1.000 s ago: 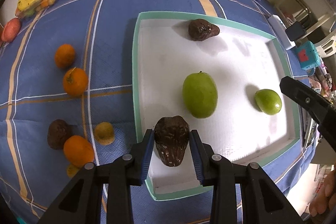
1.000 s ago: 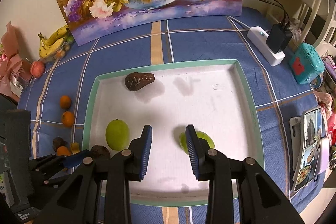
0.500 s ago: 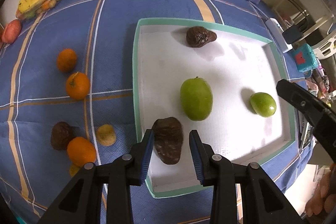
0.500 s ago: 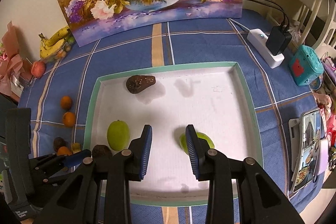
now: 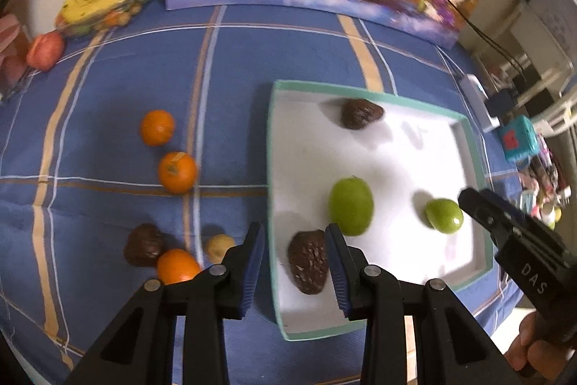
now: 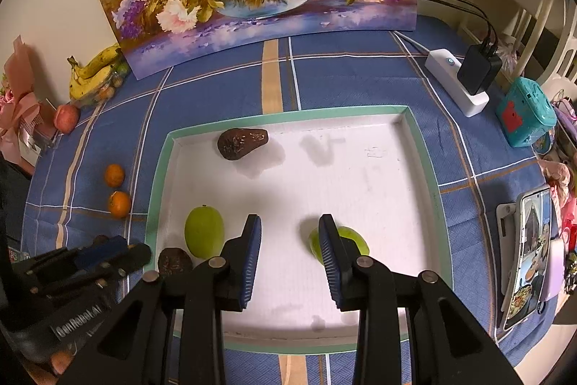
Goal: Organize fruits
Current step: 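Withdraw both tools from the tray toward the remaining oranges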
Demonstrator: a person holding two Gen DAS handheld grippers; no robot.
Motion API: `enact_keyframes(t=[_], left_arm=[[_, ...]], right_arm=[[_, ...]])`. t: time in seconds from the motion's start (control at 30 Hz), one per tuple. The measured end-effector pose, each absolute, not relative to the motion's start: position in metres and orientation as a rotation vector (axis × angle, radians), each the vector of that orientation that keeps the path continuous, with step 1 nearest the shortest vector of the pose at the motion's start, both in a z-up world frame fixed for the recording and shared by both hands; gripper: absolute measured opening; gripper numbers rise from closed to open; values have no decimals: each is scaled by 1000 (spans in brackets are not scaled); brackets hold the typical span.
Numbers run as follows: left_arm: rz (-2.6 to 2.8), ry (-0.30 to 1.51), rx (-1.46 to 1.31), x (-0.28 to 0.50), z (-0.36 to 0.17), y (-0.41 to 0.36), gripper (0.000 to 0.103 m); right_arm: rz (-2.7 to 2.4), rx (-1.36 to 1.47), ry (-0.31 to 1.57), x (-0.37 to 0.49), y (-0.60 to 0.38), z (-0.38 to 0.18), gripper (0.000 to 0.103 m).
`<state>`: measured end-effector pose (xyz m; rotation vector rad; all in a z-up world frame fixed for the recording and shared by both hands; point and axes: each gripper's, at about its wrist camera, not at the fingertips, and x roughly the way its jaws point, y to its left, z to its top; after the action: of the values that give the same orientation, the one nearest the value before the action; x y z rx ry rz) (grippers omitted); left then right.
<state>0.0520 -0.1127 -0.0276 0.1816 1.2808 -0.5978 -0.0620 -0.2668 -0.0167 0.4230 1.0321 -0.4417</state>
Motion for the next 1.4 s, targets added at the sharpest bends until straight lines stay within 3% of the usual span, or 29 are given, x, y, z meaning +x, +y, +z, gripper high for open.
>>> enact_keyframes(t=[0.47, 0.87, 0.97, 1.03, 1.1, 1.2, 1.27, 1.4], left_arm=[[-446, 1228, 54, 84, -15, -57, 38], [-421, 1231, 44, 87, -18, -52, 39], [-407, 1239, 57, 87, -21, -54, 60], [-396, 1250, 64, 87, -26, -54, 62], [-383, 1262, 74, 88, -30, -54, 76], [-356, 1280, 100, 89, -39, -56, 84], [-349, 1294, 109, 90, -45, -57, 85], [-334, 1299, 135, 91, -52, -58, 97]], right_arm=[[-426, 407, 1034, -60, -260, -15, 34], [-425, 403, 1038, -58, -258, -15, 34], [-429, 403, 1040, -58, -257, -16, 34], [-430, 405, 1042, -58, -258, -17, 34], [-431, 405, 1047, -57, -259, -19, 34], [-438, 407, 1061, -56, -261, -26, 37], [-444, 410, 1066, -56, -262, -29, 52], [-451, 414, 1069, -56, -264, -36, 61]])
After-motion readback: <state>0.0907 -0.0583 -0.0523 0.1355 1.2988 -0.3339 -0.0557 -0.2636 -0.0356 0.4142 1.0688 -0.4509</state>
